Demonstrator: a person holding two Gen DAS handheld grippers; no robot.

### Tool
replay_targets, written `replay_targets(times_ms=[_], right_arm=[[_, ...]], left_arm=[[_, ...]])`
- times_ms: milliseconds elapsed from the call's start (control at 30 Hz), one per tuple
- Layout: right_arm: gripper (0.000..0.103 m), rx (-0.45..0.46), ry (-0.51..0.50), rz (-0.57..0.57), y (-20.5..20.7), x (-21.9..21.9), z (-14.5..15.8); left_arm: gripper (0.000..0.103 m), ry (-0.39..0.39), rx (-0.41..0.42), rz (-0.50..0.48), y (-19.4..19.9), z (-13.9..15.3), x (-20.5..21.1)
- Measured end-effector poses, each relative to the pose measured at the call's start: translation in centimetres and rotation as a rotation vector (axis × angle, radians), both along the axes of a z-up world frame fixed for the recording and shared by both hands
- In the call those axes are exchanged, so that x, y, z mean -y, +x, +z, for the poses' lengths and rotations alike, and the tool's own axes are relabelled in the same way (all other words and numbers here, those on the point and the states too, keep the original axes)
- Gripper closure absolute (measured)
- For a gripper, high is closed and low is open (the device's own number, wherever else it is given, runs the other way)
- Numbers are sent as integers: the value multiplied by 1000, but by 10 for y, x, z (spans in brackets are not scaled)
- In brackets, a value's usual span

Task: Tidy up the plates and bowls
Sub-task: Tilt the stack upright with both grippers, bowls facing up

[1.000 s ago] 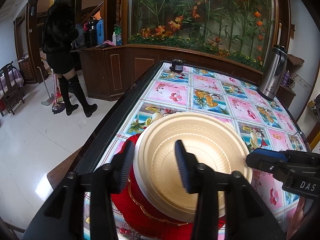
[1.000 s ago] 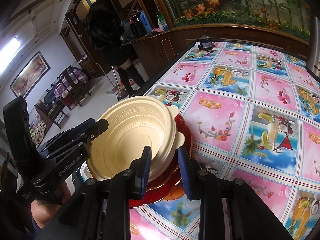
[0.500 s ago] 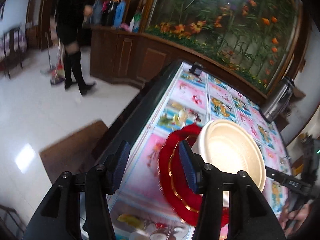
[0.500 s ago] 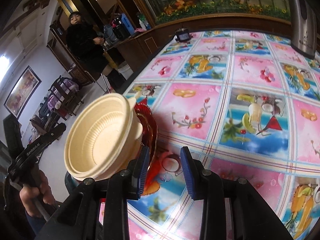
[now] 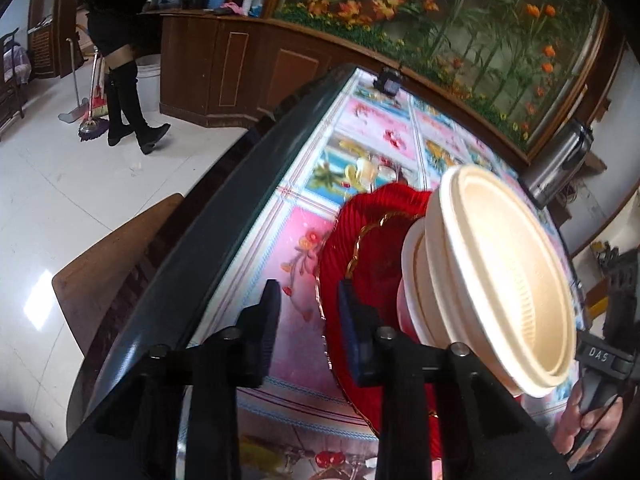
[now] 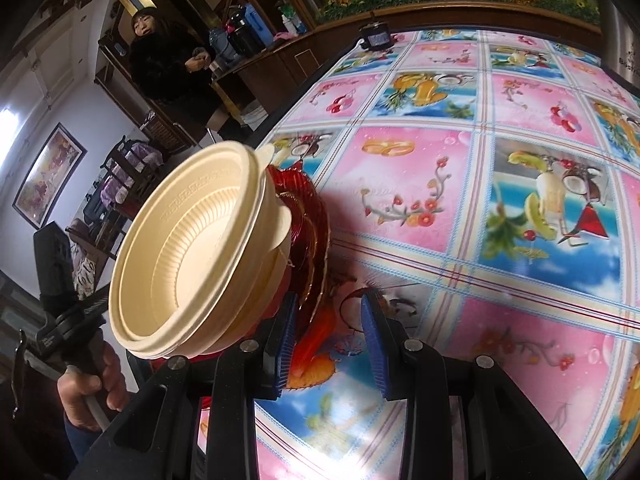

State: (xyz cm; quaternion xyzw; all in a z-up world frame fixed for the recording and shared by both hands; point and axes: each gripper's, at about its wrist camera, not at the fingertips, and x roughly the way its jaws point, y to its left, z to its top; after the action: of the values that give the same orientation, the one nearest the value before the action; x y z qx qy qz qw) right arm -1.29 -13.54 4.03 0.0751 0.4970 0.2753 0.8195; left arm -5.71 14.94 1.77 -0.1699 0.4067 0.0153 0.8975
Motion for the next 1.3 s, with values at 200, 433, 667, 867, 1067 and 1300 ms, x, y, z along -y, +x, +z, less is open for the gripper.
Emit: replay_targets(times_ms=[200,433,667,867,1067,1300], right_arm=[[77,-21,0,12,7,-13,-11],[86,-11,-12,16,5,-22,-15],[86,-9,-1,-1,5,-10,-13],[86,8,9,-50,2,22,-5],[86,46,13,-146,1,76,4],[85,70,41,-316,2,161,9]], left_arm=[[85,49,-17,-8,6,-4,5],[94,44,-16,-26,11,-9,13],[94,50,-29,-40,14,-7,26],[94,52,-36,-88,22,-1,59],[95,76,-40,-143,40,11,120],[94,99,-61,-261,66,11,205]])
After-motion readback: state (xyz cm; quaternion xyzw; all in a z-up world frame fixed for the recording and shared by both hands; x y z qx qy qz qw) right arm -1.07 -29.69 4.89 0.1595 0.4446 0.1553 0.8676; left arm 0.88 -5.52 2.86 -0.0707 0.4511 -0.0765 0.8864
